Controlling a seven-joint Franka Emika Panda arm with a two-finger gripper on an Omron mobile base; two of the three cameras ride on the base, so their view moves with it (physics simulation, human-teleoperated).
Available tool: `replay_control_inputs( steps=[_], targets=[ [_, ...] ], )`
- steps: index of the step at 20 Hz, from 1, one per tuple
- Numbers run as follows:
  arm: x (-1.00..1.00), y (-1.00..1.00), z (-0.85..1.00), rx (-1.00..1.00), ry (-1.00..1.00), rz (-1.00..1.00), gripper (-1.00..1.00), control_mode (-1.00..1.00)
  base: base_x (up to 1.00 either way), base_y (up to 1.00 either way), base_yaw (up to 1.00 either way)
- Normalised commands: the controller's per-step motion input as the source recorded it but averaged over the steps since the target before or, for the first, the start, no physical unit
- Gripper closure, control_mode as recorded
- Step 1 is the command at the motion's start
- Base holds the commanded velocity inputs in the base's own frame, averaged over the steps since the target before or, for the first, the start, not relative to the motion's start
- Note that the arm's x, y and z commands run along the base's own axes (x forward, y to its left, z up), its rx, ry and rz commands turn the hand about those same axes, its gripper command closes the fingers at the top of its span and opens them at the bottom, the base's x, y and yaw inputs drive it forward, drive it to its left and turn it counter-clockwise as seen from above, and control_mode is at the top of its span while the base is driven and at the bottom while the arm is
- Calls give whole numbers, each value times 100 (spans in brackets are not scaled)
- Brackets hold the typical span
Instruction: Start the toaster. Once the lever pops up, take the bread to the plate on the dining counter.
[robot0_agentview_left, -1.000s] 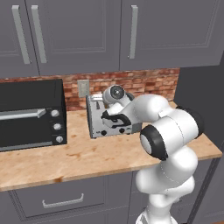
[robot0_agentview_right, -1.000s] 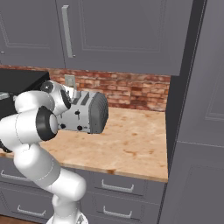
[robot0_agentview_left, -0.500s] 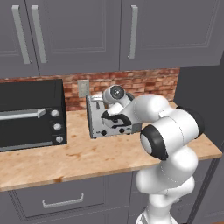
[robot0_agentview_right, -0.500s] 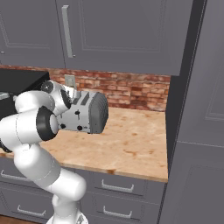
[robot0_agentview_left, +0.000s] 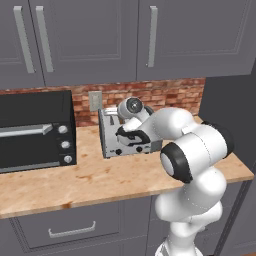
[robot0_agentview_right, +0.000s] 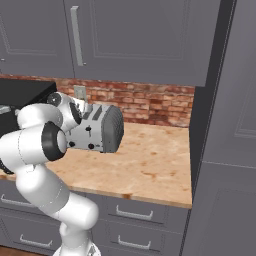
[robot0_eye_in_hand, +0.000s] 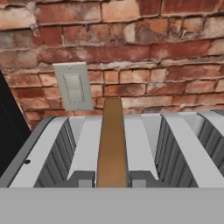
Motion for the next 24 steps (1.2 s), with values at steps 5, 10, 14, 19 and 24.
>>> replay_control_inputs(
  steps=[5, 10, 14, 19, 24],
  targets=[
    [0, 0, 0, 0, 0, 0, 100, -100, 0, 0, 0],
    [0, 0, 5, 0, -2, 0, 100, -100, 0, 0, 0],
    [-5, 0, 26, 0, -8, 0, 100, -100, 0, 0, 0],
    [-15, 0, 34, 0, -11, 0, 100, -100, 0, 0, 0],
    [-25, 0, 34, 0, -10, 0, 100, -100, 0, 0, 0]
  ],
)
